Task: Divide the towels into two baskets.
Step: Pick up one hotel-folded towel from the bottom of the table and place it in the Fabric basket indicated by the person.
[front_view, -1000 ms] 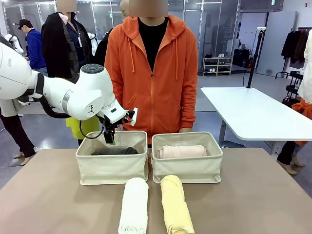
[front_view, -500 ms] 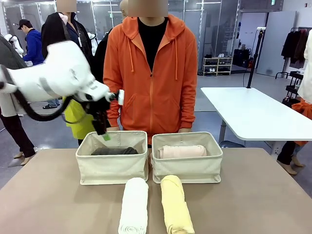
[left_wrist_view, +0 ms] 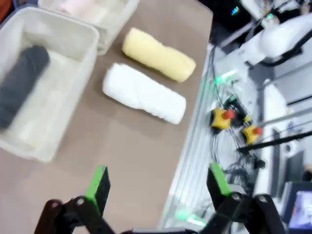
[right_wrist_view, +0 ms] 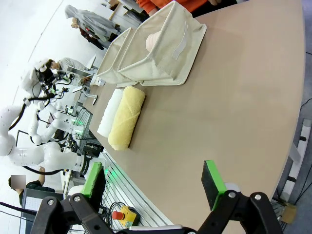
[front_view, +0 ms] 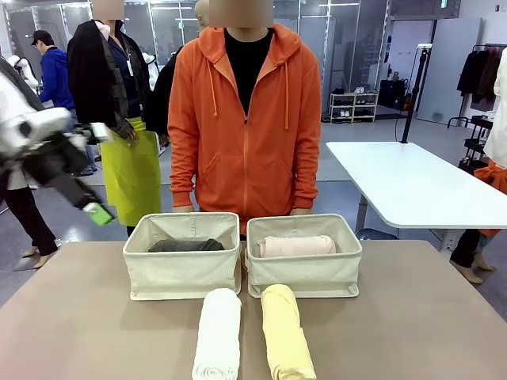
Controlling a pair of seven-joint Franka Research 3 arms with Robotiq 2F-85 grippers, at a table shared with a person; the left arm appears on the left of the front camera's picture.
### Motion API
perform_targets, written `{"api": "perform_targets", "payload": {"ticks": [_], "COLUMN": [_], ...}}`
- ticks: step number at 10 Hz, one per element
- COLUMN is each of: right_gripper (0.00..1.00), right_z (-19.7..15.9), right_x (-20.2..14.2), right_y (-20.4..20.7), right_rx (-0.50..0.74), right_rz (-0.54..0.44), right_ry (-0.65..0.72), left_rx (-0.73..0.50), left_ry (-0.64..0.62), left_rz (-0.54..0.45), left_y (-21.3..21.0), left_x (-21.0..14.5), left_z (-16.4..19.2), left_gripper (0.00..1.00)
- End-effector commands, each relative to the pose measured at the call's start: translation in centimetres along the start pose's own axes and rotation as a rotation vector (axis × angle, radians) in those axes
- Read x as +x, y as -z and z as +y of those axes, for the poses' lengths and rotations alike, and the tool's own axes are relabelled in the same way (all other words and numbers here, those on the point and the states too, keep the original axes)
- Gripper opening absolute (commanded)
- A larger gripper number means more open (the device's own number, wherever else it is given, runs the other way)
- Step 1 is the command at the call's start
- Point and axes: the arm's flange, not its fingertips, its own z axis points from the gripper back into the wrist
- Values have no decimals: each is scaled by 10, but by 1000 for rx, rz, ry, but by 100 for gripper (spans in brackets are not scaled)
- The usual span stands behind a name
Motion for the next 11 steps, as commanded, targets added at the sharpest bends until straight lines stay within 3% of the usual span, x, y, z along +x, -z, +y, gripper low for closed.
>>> {"api": "perform_targets", "payload": {"ticks": [1, 2, 3, 5, 6, 8, 9, 10, 11], "right_gripper": [100, 100, 100, 100, 100, 100, 100, 100, 100], "right_z": [5, 5, 5, 5, 5, 5, 5, 5, 5], "right_x": [-1, -1, -1, -1, -1, -1, -1, -1, -1], "right_y": [-1, -1, -1, -1, -1, -1, -1, -1, -1], "right_rx": [-2, -2, -2, -2, -2, -2, -2, -2, -2], "right_rz": [10, 10, 10, 10, 10, 10, 10, 10, 10], "right_ry": [19, 19, 19, 19, 19, 19, 19, 19, 19], "left_rx": [71, 133, 118, 137, 126, 148, 172, 127, 127], "left_ry": [-201, -364, -501, -678, -701, -800, -804, -777, -777], "left_rz": [-174, -232, -328, -539, -617, -605, -594, -615, -615], "left_y": [-25, -38, -46, -54, -52, -37, -35, -75, -75], "left_x": [-70, -114, -164, -240, -267, -303, -302, -306, -306], "left_z": [-34, -37, -38, -41, -45, -40, -30, -37, -37], "left_gripper": [100, 100, 100, 100, 100, 100, 100, 100, 100]}}
